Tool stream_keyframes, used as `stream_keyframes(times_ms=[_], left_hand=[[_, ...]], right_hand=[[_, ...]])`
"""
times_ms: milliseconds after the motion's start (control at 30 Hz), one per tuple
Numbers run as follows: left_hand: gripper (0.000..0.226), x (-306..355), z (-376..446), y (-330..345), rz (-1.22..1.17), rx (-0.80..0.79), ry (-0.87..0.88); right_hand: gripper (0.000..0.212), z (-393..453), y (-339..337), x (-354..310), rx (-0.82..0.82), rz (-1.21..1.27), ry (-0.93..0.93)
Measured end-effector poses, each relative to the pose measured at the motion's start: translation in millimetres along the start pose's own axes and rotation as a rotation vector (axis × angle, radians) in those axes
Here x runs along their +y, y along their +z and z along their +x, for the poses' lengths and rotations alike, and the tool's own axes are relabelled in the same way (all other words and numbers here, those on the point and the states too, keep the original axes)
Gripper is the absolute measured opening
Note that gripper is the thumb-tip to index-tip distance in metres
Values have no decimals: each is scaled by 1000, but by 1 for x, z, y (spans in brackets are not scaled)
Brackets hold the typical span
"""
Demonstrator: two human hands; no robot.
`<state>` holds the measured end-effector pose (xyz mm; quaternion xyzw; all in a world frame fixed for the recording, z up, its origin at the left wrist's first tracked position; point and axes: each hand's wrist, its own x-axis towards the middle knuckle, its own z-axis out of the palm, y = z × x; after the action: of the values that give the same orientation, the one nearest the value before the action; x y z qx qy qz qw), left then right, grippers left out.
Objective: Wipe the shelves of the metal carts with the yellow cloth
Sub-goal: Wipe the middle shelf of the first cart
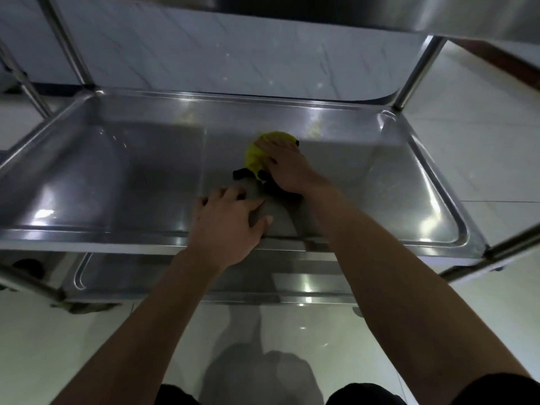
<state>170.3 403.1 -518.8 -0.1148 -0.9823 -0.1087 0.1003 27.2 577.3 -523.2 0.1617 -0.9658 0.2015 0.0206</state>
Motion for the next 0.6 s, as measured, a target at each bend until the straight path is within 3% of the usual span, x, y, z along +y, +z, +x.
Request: stream_keyframes(times_ms=[233, 433, 533, 600], left_hand=[[46, 7, 7, -1, -11, -87, -38], [34, 27, 7, -9, -1, -139, -66], [29, 61, -5, -8, -75, -30, 51], [38, 91, -13, -6, -169, -68, 164]], right_hand=[[46, -55, -30, 52, 116, -68, 186], [48, -128, -75, 96, 78, -141, 320], [46, -165, -95, 111, 107, -166, 372], [47, -185, -104, 117, 116, -194, 432]])
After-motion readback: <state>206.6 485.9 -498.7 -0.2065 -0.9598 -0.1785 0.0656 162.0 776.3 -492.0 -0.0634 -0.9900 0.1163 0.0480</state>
